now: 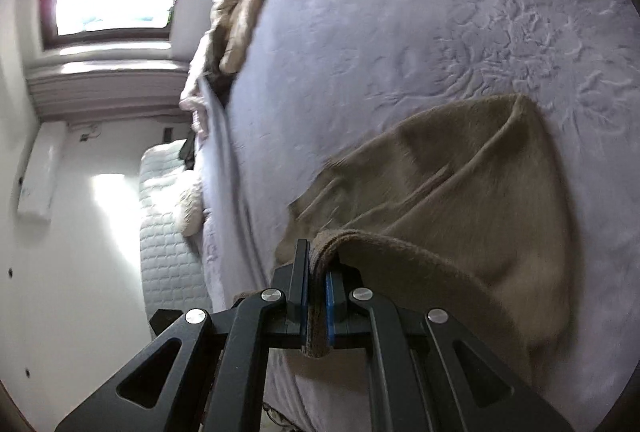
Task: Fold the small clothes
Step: 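Grasp the hem with both tools and lift it toward the collar, then lay the hem over the collar and open both tools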
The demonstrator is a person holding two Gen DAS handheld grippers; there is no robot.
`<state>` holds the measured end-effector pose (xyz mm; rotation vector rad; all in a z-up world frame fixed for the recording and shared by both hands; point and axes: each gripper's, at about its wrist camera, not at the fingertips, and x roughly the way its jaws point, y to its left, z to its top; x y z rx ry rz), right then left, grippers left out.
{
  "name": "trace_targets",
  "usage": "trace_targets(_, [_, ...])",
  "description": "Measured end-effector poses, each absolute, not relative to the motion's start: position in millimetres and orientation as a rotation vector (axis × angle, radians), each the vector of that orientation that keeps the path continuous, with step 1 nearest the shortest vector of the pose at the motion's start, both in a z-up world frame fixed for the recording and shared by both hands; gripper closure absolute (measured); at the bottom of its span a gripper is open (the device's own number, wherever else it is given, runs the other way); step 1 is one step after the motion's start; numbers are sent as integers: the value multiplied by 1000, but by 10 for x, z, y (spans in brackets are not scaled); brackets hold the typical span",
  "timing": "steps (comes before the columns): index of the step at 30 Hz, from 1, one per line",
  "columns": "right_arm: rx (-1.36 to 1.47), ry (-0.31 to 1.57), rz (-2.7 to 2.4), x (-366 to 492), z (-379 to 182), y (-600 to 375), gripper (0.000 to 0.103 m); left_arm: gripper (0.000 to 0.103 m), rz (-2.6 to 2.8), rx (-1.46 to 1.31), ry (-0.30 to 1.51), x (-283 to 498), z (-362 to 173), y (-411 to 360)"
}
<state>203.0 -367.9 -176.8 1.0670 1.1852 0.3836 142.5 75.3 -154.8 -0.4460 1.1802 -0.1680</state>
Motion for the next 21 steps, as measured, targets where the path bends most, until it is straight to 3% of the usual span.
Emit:
trace_targets(4, [1091, 1226, 303, 2204, -2090, -3705, 96, 87, -104, -432, 1226, 1570, -1767, 758])
trace_targets(5, [1082, 1238, 291, 2240, -2145, -3696, 96, 79, -73, -429, 1240, 1590, -1813, 776])
trace_targets(7, [1059, 1261, 274, 2309, -2216, -3675, 96, 56, -27, -422, 1245, 1609, -1844, 822])
trace_targets(8, [1043, 1274, 268, 2342, -2237, -3658, 96, 30, 4, -409, 1242, 1607, -1831, 841])
trace_targets(9, [1024, 1283, 264, 2367, -2239, -3645, 94, 9, 63, -367, 1237, 1597, -1800, 867])
trace_targets(14, [848, 1345, 219, 2478, -2103, -3539, 86, 8, 84, -300, 1205, 1485, -1679, 961])
trace_targets(17, [759, 1312, 206, 2484, -1915, -3504, 66, 8, 56, -278, 1192, 1389, -1567, 985])
trace_targets(18, [750, 1290, 207, 2461, -1838, -3506, 55, 8, 52, -279, 1183, 1353, -1526, 996])
trace_targets(21, [773, 1232, 281, 2373, -1677, -3491, 52, 8, 3, -314, 1179, 1269, -1463, 1019])
